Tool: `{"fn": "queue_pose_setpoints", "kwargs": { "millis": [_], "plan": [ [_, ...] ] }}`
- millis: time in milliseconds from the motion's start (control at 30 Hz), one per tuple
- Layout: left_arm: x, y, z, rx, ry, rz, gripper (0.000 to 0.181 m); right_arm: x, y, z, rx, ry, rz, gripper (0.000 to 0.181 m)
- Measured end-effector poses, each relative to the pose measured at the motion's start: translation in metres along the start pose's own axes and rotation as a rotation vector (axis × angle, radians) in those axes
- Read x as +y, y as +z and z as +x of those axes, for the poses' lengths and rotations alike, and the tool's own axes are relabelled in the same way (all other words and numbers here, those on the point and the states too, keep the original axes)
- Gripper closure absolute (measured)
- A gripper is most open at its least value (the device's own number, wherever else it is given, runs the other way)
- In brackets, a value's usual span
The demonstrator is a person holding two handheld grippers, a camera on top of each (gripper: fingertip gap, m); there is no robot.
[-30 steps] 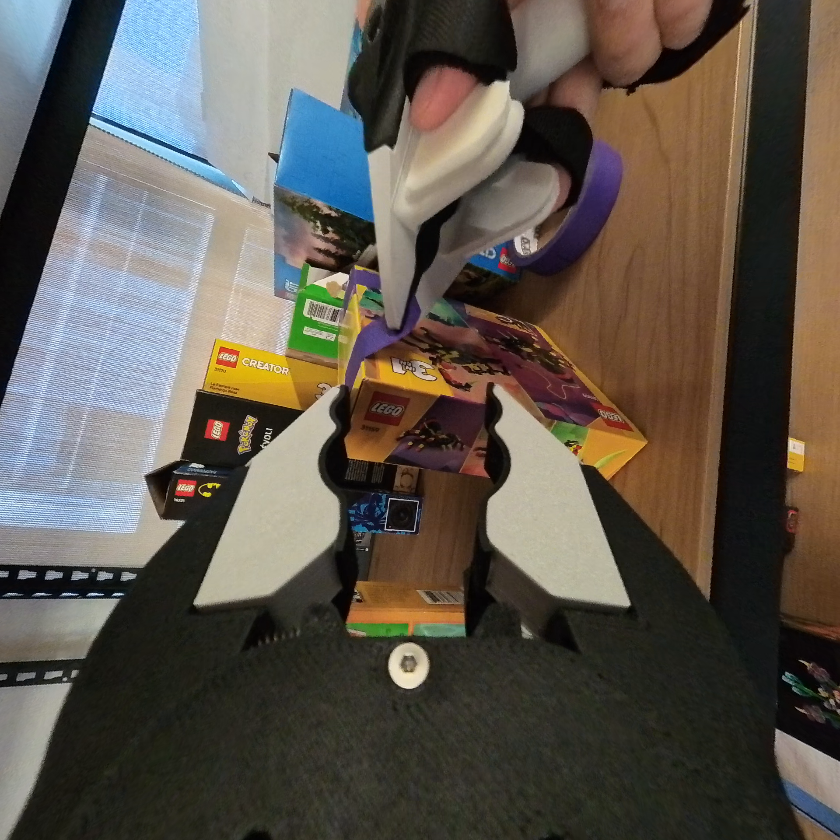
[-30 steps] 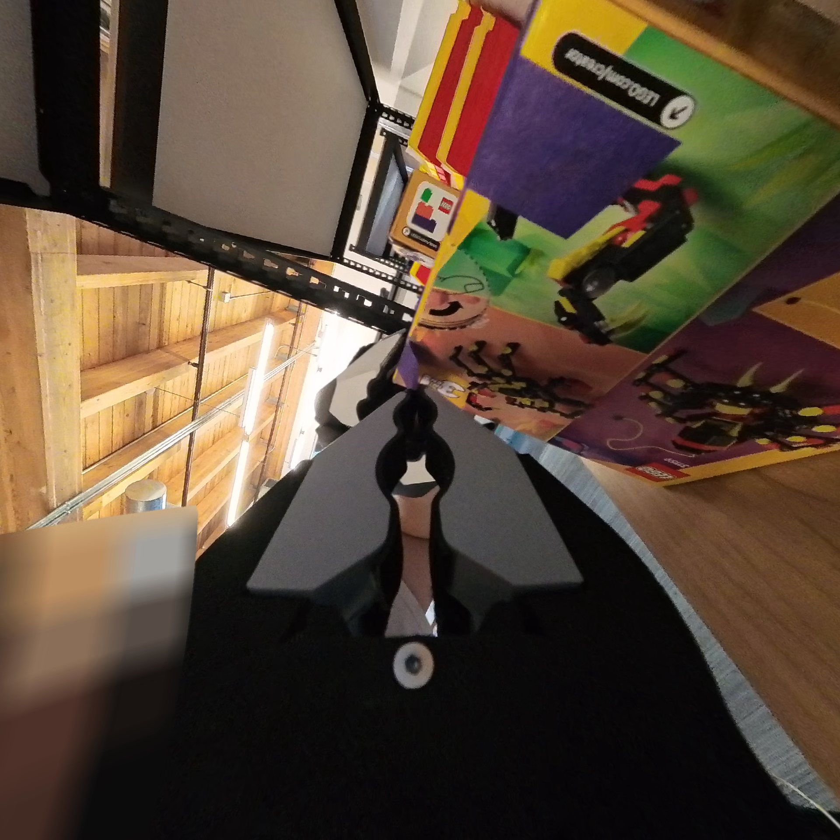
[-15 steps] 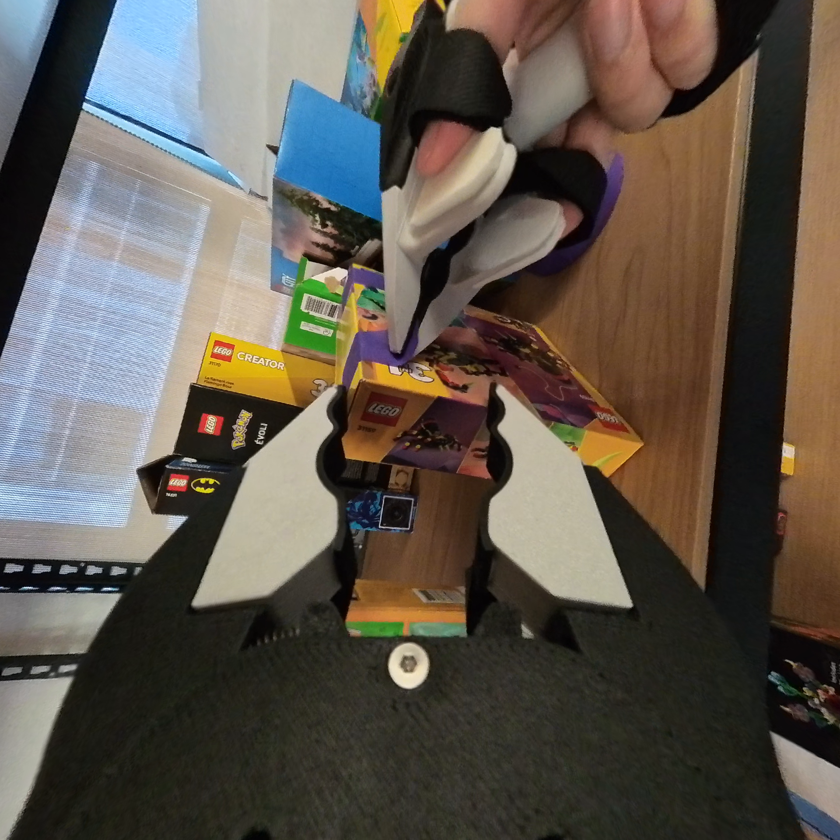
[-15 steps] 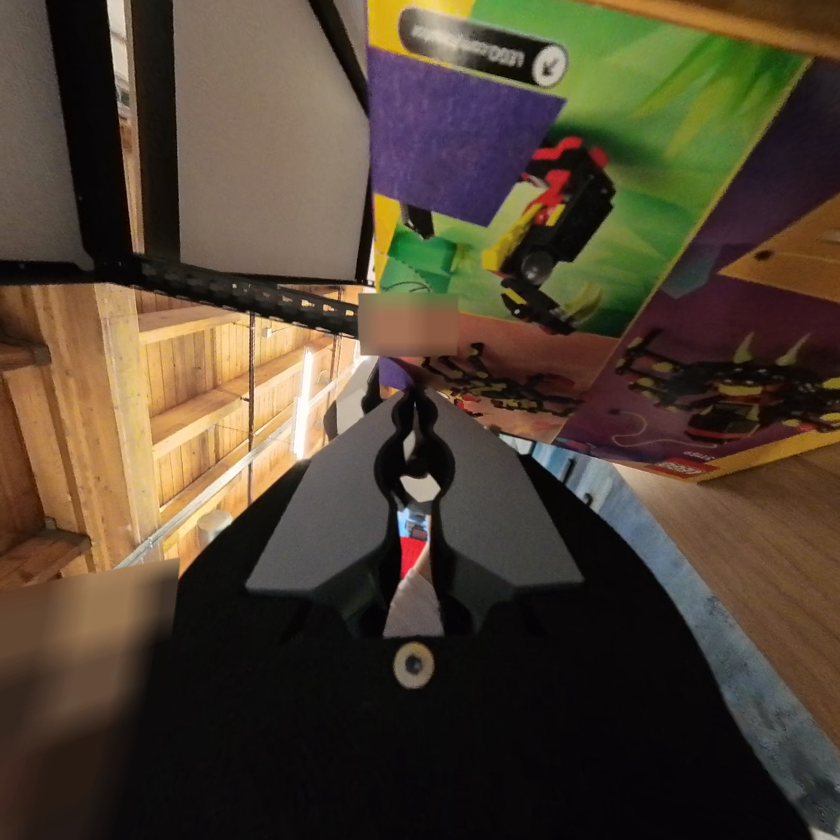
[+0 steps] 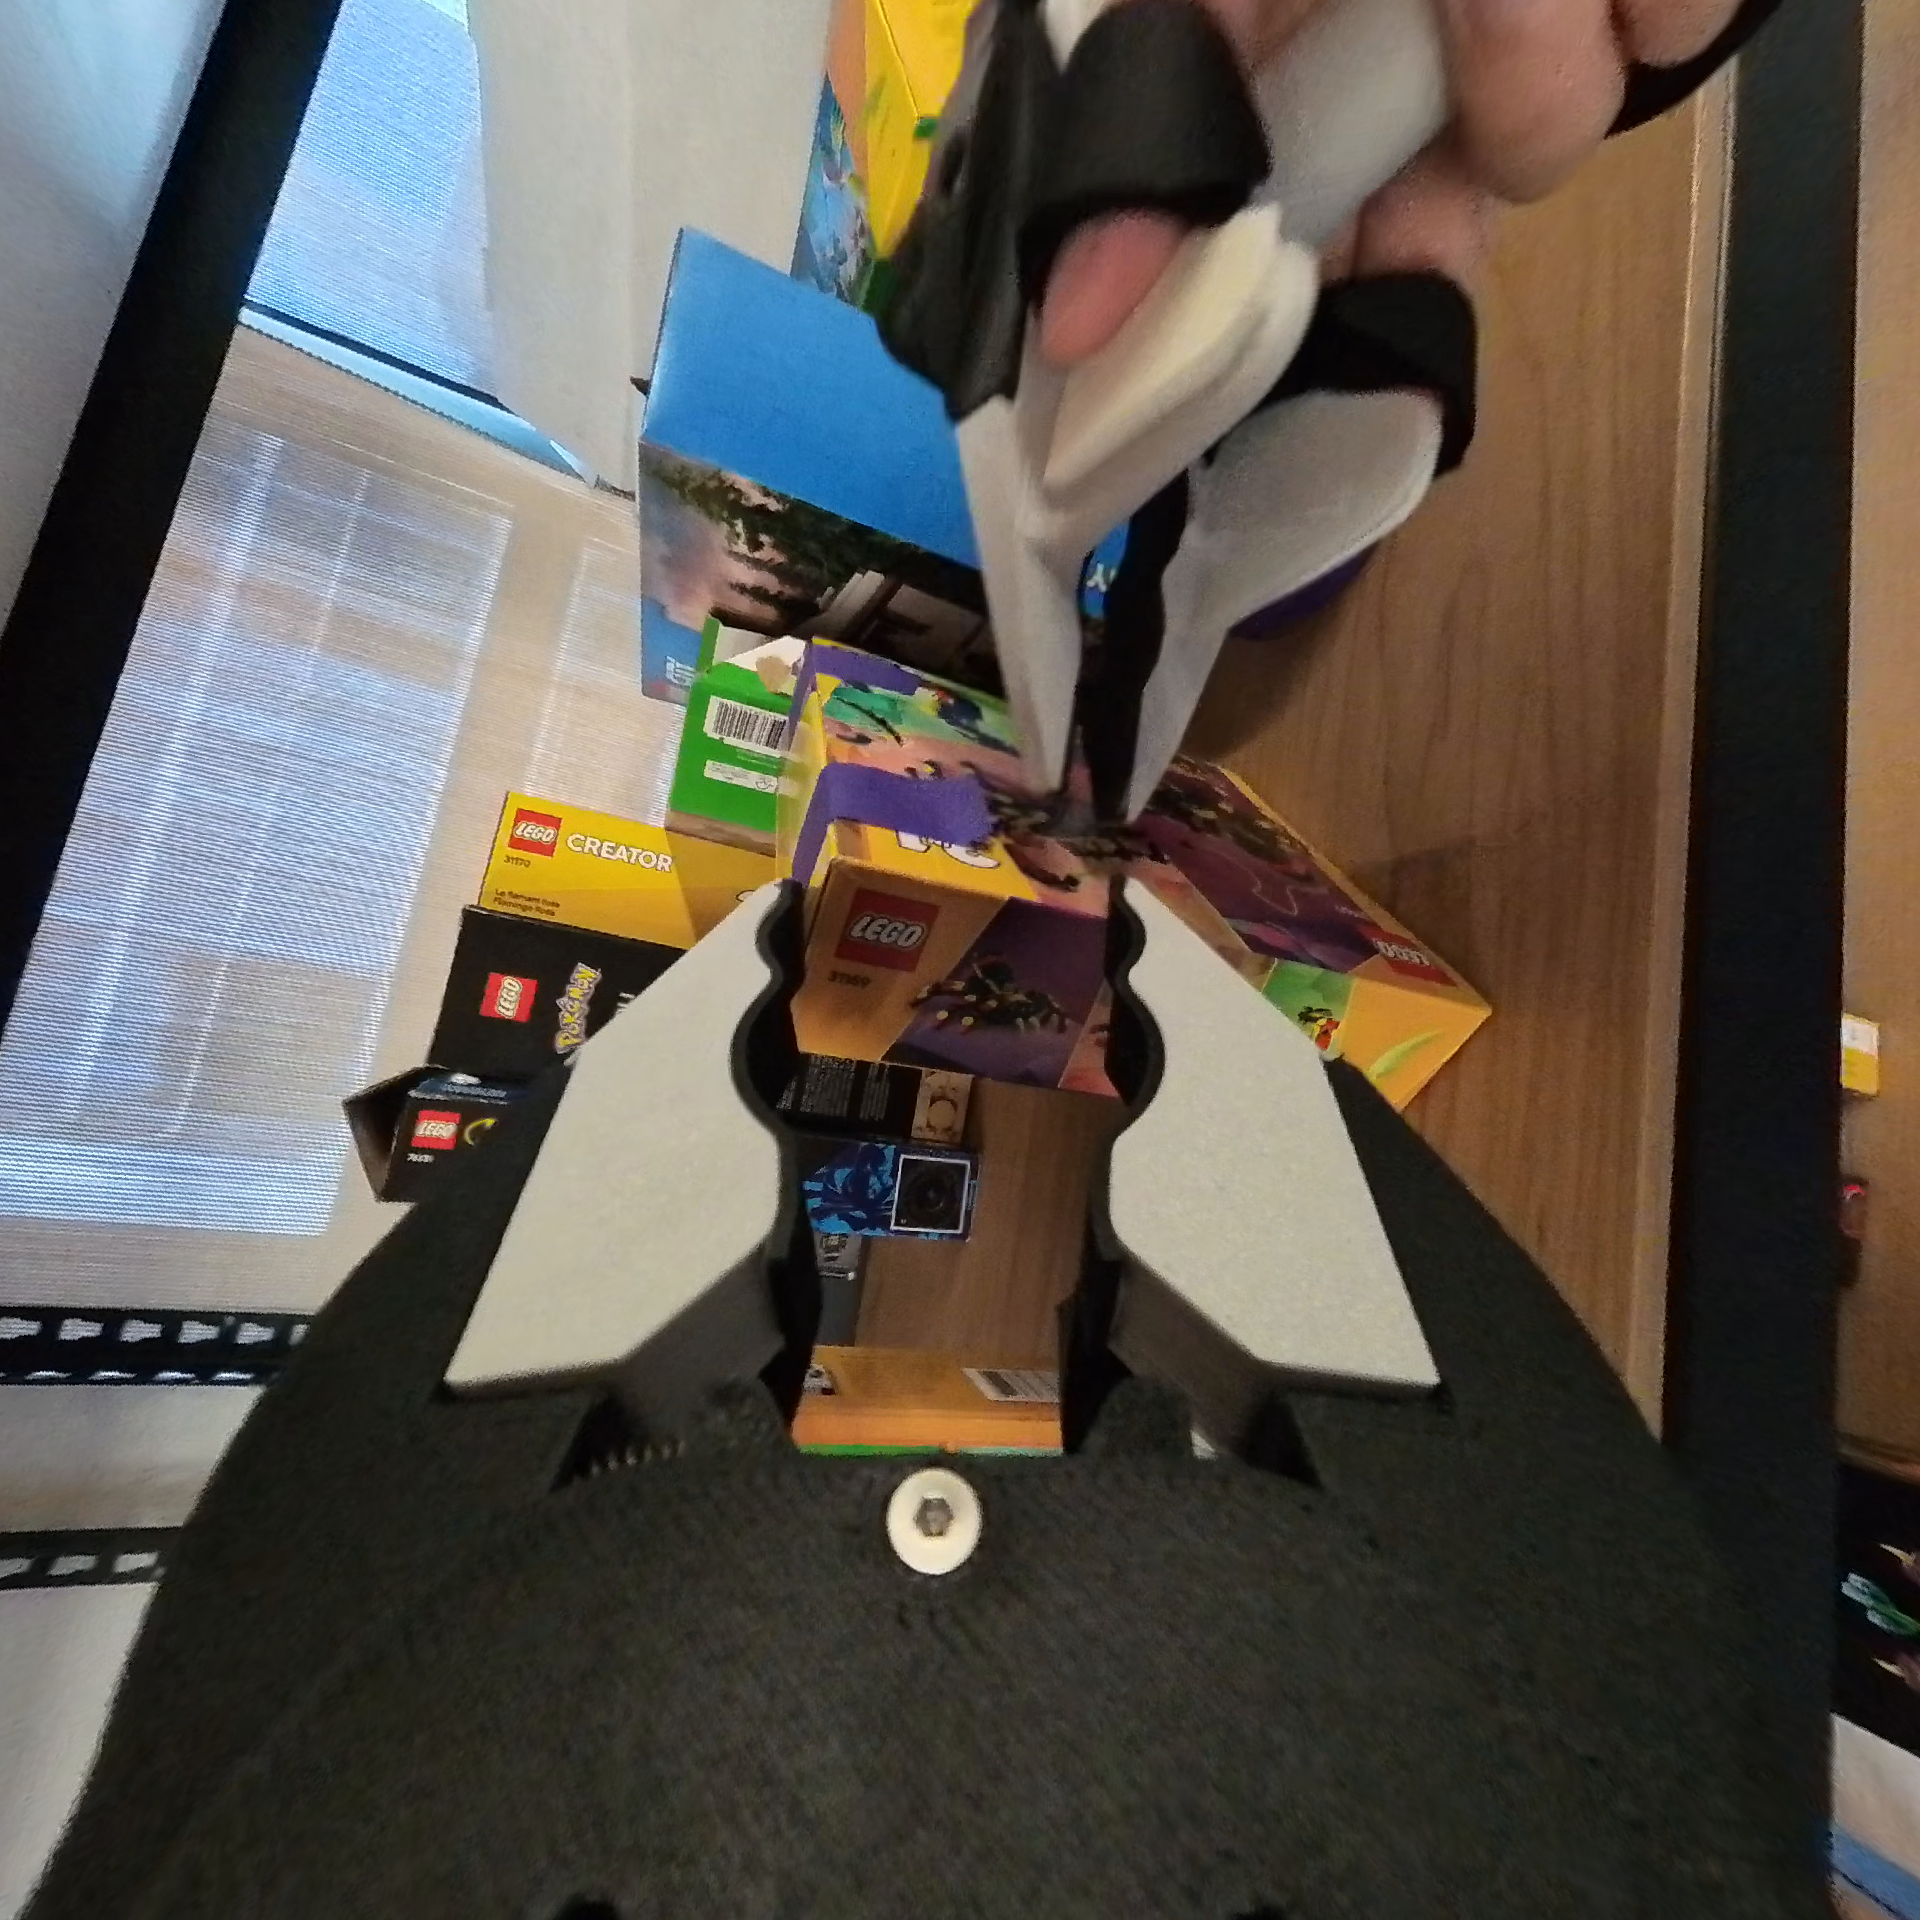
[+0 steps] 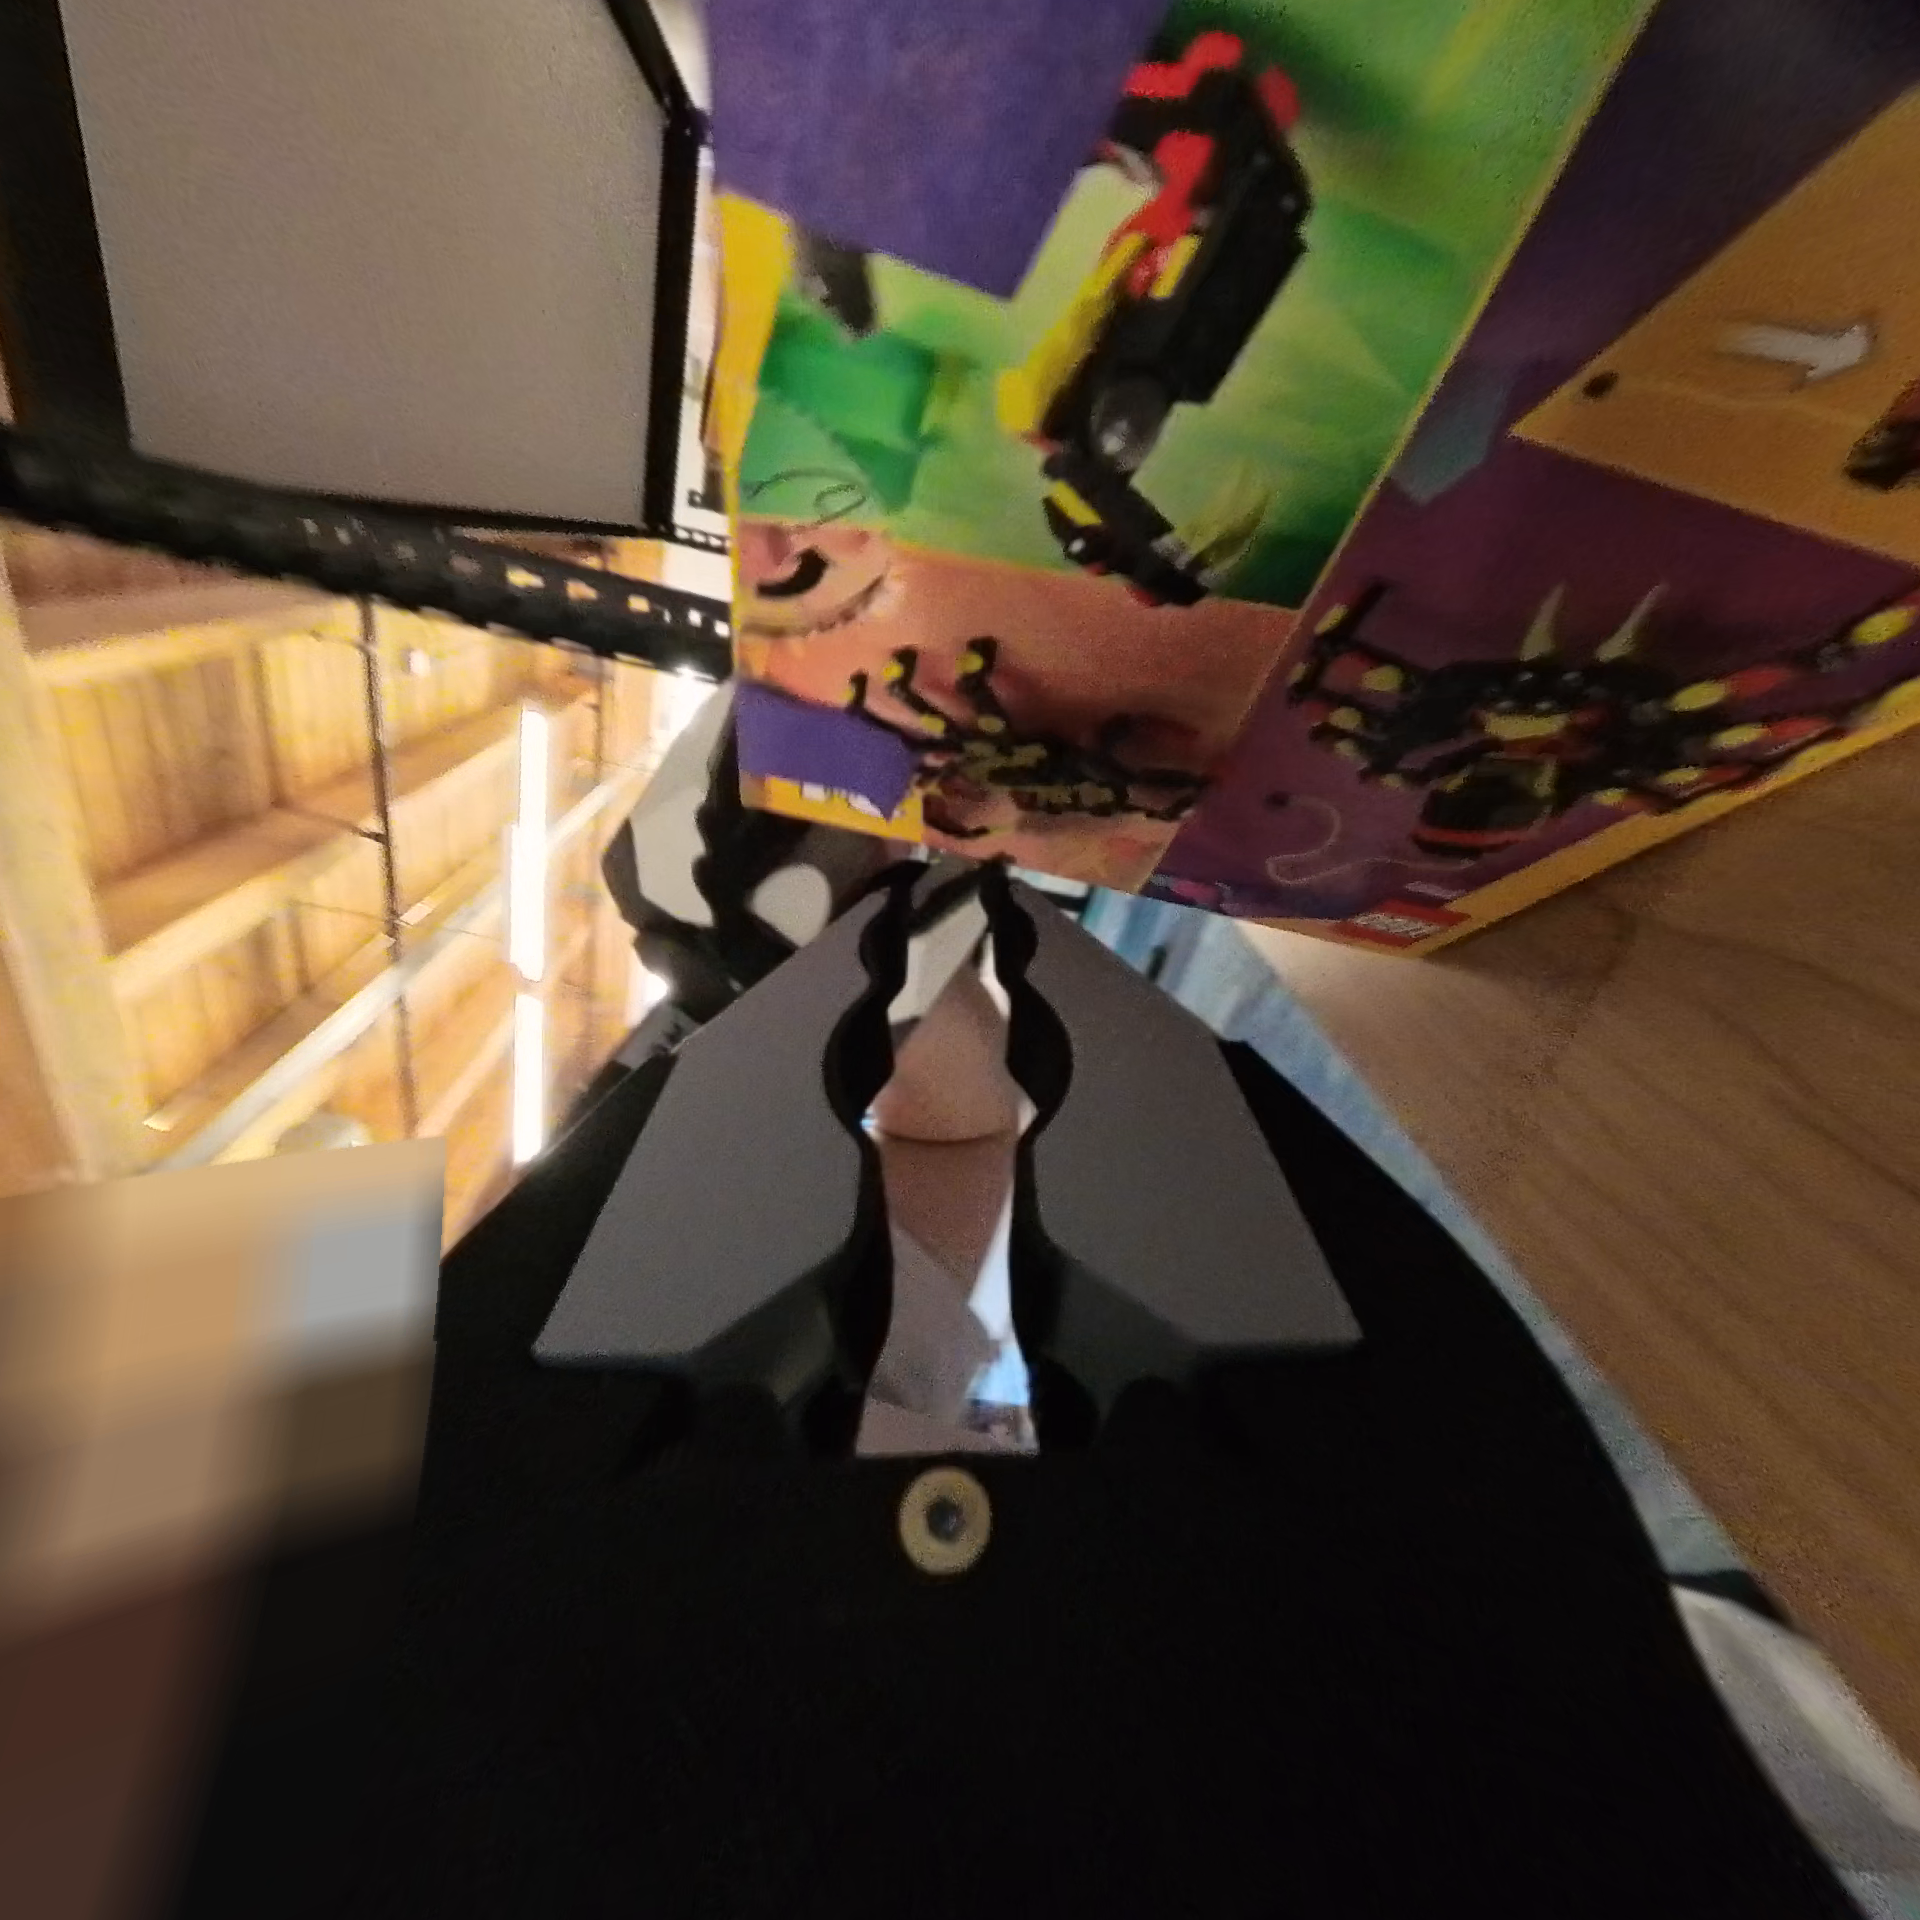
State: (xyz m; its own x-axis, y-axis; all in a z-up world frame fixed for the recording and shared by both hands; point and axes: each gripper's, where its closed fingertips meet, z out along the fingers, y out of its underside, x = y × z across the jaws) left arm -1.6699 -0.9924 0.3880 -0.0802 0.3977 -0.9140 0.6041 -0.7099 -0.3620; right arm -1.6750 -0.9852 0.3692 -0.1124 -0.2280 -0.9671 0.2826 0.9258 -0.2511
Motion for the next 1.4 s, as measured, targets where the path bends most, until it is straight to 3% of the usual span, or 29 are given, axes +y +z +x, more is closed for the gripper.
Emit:
{"fn": "queue_pose_setpoints", "kwargs": {
  "millis": [133, 267, 500, 767, 1033, 1400],
  "plan": [
    [0.003, 0.001, 0.000, 0.002, 0.013, -0.013, 0.122, -0.008, -0.022, 0.002, -0.020, -0.226, 0.041, 0.177],
    [0.002, 0.001, 0.000, 0.002, 0.025, -0.015, 0.122, -0.022, -0.031, -0.016, -0.183, -0.358, 0.038, 0.181],
    [0.001, 0.003, 0.000, -0.003, 0.002, -0.002, 0.121, -0.018, -0.024, -0.071, -0.413, -0.581, -0.162, 0.181],
    [0.001, 0.004, 0.000, -0.003, -0.027, 0.006, 0.121, -0.021, 0.009, -0.050, -0.233, -0.781, -0.275, 0.181],
    [0.001, 0.004, -0.001, -0.003, -0.050, 0.013, 0.122, -0.018, 0.012, -0.048, -0.304, -0.759, -0.314, 0.181],
    [0.006, 0.004, -0.002, -0.003, -0.067, 0.002, 0.119, -0.013, 0.016, -0.026, -0.252, -0.758, -0.342, 0.181]
  ]
}}
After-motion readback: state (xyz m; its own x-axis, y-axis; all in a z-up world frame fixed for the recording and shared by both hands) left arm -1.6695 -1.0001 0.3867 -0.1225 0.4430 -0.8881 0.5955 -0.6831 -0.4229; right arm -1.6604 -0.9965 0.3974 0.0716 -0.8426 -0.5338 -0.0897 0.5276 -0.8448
